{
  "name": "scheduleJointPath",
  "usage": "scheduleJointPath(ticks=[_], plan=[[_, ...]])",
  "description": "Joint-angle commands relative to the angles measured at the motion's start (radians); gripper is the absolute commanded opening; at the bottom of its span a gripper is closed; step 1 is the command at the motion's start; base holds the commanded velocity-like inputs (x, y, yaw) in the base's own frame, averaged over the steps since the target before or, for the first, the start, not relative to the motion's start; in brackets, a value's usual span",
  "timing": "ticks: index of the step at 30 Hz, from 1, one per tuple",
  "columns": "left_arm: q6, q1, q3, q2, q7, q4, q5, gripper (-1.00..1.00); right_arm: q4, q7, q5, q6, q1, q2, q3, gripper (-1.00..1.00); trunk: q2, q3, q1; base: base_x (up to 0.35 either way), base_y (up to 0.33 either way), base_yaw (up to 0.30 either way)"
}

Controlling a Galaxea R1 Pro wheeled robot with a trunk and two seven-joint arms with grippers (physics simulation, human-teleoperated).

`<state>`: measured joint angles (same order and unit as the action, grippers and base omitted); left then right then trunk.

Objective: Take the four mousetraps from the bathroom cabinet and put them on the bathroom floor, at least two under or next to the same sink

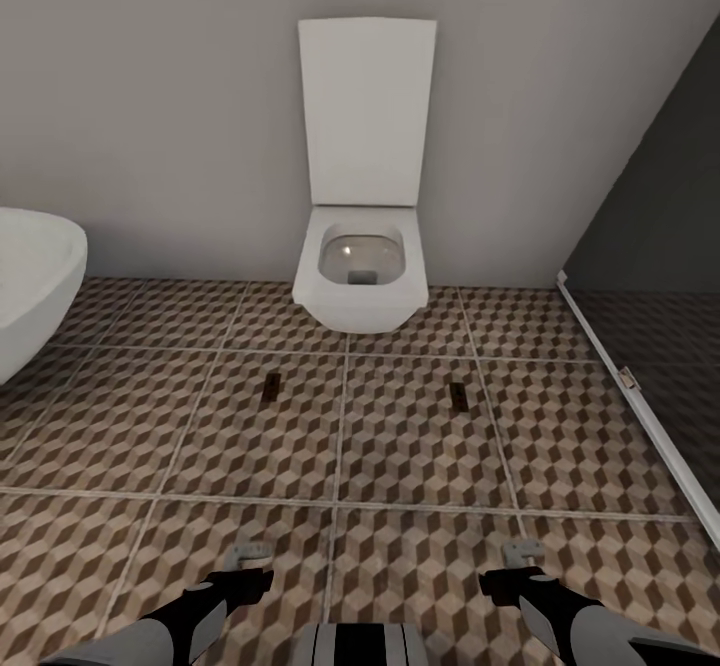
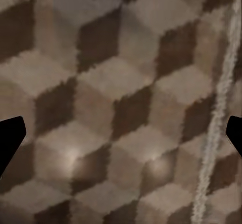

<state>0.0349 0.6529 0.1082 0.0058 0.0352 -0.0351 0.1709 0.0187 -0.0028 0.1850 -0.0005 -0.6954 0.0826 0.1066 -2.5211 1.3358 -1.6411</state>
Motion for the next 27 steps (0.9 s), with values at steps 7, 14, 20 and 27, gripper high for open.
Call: scheduleJointPath(ticks=[7,14,20,27], plan=[[0.003,0.001,0.008,0.000,0.003,0.001,0.010,1.00,0.003,0.005,0.012,-0.004,-0.001,0.001,0.008,1.00,0.001,-0.027,0.003,0.000,0.000,0.000],[0.003,0.001,0.007,0.000,0.003,0.000,0.011,1.00,0.003,0.008,0.014,0.001,-0.001,0.002,0.007,1.00,0.003,-0.054,0.006,0.000,0.000,0.000],[0.003,0.001,0.007,0.001,0.003,0.000,0.011,1.00,0.003,0.008,0.015,0.002,-0.001,0.002,0.007,1.00,0.004,-0.077,0.009,0.000,0.000,0.000],[0.003,0.001,0.007,0.002,0.004,0.000,0.012,1.00,0.003,0.007,0.016,0.003,-0.001,0.002,0.007,1.00,0.006,-0.104,0.012,0.000,0.000,0.000]])
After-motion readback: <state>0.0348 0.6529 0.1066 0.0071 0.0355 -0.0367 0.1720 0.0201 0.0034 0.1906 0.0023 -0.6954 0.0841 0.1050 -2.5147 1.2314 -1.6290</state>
